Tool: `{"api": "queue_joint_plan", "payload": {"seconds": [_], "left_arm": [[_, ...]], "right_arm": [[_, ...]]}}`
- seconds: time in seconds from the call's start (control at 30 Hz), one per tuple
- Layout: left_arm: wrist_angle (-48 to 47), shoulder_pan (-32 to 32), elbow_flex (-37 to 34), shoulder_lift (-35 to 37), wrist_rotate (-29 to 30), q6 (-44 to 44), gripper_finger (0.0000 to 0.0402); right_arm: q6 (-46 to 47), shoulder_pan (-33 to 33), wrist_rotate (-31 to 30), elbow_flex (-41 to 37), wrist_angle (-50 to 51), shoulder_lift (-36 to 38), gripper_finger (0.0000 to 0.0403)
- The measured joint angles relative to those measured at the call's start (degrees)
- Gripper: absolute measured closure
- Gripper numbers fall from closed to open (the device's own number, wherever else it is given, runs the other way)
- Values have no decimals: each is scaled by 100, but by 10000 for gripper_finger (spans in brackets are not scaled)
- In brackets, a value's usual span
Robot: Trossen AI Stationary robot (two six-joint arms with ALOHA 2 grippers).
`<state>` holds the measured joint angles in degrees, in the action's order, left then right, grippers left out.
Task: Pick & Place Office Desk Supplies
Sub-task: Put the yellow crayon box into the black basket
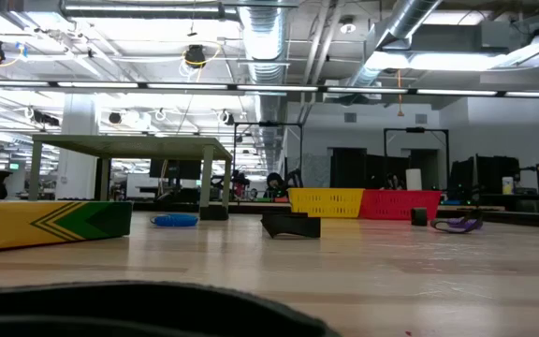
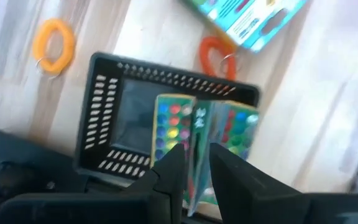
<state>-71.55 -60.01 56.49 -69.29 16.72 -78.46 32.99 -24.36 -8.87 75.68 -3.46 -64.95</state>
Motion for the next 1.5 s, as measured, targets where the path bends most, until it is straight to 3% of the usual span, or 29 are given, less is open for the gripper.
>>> {"api": "queue_joint_plan", "payload": {"seconds": [0.2, 0.3, 0.53, 0.67, 0.83, 1.07, 1.2, 1.33, 1.5], "left_arm": [[514, 2, 2, 519, 406, 11, 331], [1205, 9, 2, 757, 785, 366, 331], [3533, 731, 5, 636, 1010, 2806, 331], [4361, 1261, 9, 80, 622, 4245, 330], [4297, 1606, 7, -748, 164, 4988, 300], [4260, 1514, 7, -1753, -119, 5533, 220], [4198, 1277, 7, -2146, 281, 5720, 195], [4102, 1117, 7, -2440, 964, 5708, 196], [4093, 1117, 3, -2778, 979, 5546, 213]], "right_arm": [[-9, 0, -21, 0, 0, 0, 191], [-45, 0, -21, 0, 0, 0, 191], [-132, 4, -23, 0, -22, 0, 191], [-155, 7, -23, 0, -44, 0, 191], [-122, 7, -23, 0, -125, 0, 191], [-107, 5, -23, 0, -210, 0, 191], [-59, 4, -21, 0, -216, 0, 191], [-44, 5, -23, 0, -219, 0, 191], [-32, 7, -121, 0, -219, 0, 191]]}}
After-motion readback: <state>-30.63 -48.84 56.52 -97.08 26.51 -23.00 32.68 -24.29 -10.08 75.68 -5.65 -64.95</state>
